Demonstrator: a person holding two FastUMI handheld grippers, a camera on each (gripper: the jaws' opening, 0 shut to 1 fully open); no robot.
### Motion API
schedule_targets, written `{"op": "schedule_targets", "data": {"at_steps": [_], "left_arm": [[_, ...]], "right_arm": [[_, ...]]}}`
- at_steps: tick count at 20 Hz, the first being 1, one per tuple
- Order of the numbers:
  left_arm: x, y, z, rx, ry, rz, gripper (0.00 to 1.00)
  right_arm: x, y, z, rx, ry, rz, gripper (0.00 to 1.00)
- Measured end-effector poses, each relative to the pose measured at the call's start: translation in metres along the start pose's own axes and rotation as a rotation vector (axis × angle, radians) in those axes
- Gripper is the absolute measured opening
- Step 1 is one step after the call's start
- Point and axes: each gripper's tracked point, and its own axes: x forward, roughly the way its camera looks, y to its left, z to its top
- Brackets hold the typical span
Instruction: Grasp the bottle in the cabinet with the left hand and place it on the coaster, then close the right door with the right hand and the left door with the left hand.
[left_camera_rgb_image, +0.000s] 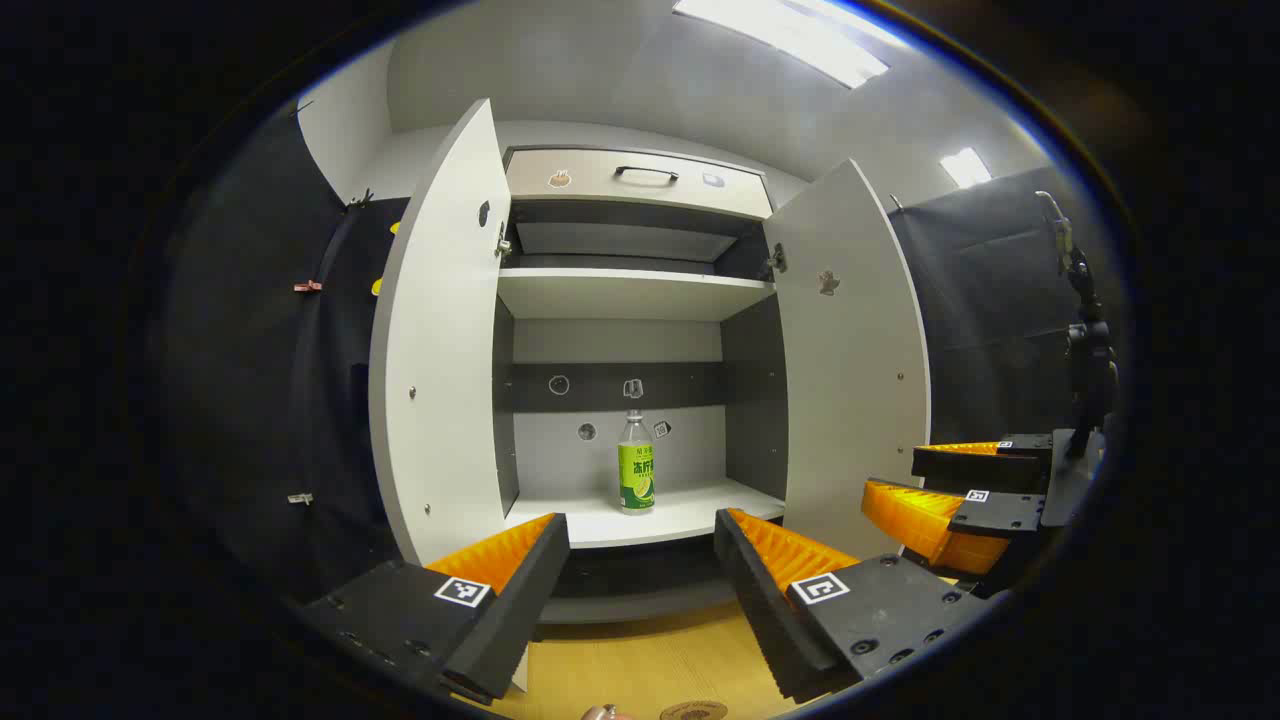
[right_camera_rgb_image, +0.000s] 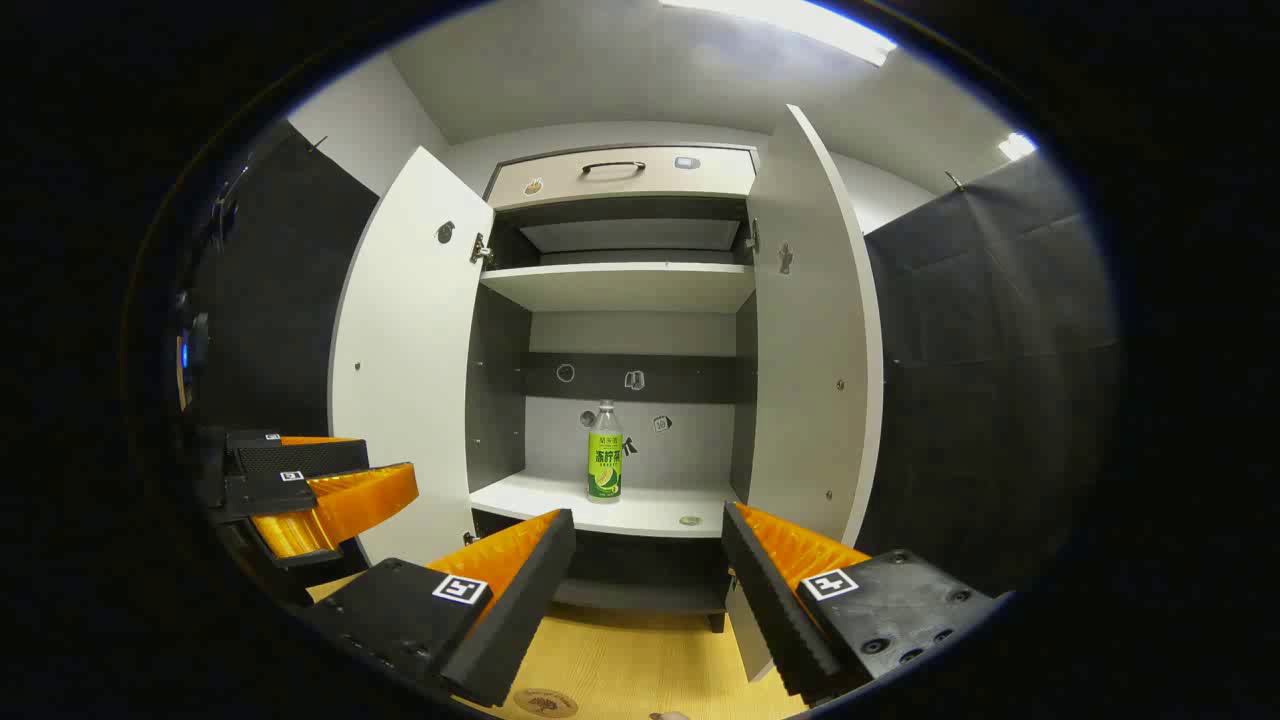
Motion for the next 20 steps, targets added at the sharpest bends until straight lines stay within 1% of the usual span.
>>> {"op": "schedule_targets", "data": {"at_steps": [1, 12, 15, 17, 20], "left_arm": [[-0.001, -0.001, 0.0, -0.002, -0.001, -0.001, 0.93], [-0.007, 0.001, 0.001, -0.005, -0.002, -0.019, 0.93], [-0.003, 0.003, -0.001, -0.009, -0.002, -0.021, 0.93], [0.003, 0.002, -0.001, -0.011, -0.001, -0.034, 0.93], [0.022, -0.002, 0.0, -0.021, -0.006, -0.074, 0.93]], "right_arm": [[-0.001, 0.0, 0.001, 0.002, -0.003, 0.0, 0.98], [-0.009, 0.002, 0.004, -0.006, -0.001, -0.027, 0.98], [-0.009, 0.005, 0.002, -0.007, 0.004, -0.019, 0.98], [-0.009, 0.003, 0.002, -0.017, 0.004, -0.032, 0.98], [-0.011, -0.003, 0.006, -0.04, -0.003, -0.074, 0.98]]}}
